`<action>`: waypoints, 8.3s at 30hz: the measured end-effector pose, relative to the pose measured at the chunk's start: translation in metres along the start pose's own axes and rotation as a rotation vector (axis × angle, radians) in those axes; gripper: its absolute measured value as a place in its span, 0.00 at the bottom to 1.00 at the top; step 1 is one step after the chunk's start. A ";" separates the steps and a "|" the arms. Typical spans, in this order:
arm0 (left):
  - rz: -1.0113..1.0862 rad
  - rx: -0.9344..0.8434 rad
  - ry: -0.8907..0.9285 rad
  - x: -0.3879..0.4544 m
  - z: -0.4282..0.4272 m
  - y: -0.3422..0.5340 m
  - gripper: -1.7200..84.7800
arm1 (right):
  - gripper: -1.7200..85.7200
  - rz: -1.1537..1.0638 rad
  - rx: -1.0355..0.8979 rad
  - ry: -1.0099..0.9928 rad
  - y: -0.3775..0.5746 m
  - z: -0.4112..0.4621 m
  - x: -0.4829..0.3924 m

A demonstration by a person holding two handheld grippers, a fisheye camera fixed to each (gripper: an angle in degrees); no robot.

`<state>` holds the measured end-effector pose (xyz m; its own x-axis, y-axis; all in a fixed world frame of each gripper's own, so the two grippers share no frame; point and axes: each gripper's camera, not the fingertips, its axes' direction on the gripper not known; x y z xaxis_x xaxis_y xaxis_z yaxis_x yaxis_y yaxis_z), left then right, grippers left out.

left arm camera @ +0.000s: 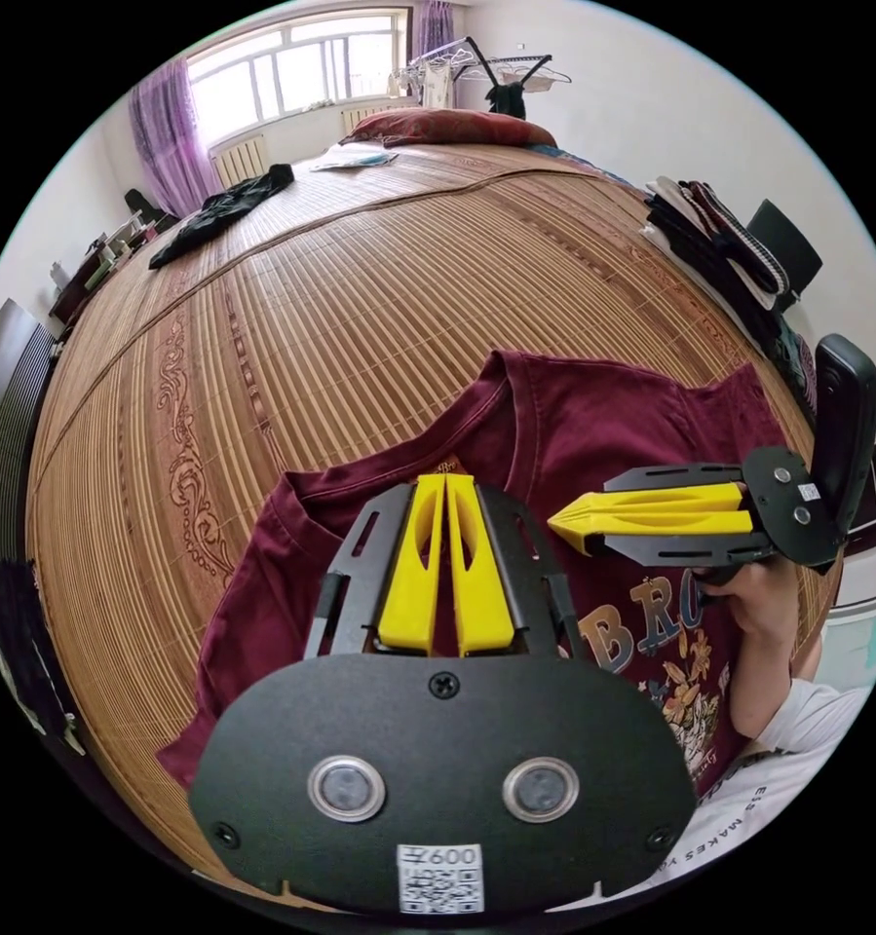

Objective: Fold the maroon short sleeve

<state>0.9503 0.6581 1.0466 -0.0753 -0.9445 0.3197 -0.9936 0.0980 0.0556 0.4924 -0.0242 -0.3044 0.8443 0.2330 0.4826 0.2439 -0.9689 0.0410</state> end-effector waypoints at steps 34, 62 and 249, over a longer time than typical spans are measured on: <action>0.054 0.207 -0.169 0.049 -0.052 0.036 0.03 | 0.01 -0.022 -0.006 0.042 0.000 0.009 -0.017; 0.166 0.089 -0.333 0.090 0.029 0.042 0.03 | 0.01 -0.011 -0.014 0.034 -0.003 0.015 -0.016; 0.348 0.181 -0.461 0.153 0.062 0.053 0.03 | 0.01 0.605 -0.084 0.880 0.047 -0.175 0.067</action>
<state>0.8808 0.4992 1.0394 -0.3869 -0.9090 -0.1548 -0.8995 0.4090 -0.1535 0.4766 -0.0690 -0.1168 0.1647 -0.3969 0.9030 -0.1619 -0.9140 -0.3721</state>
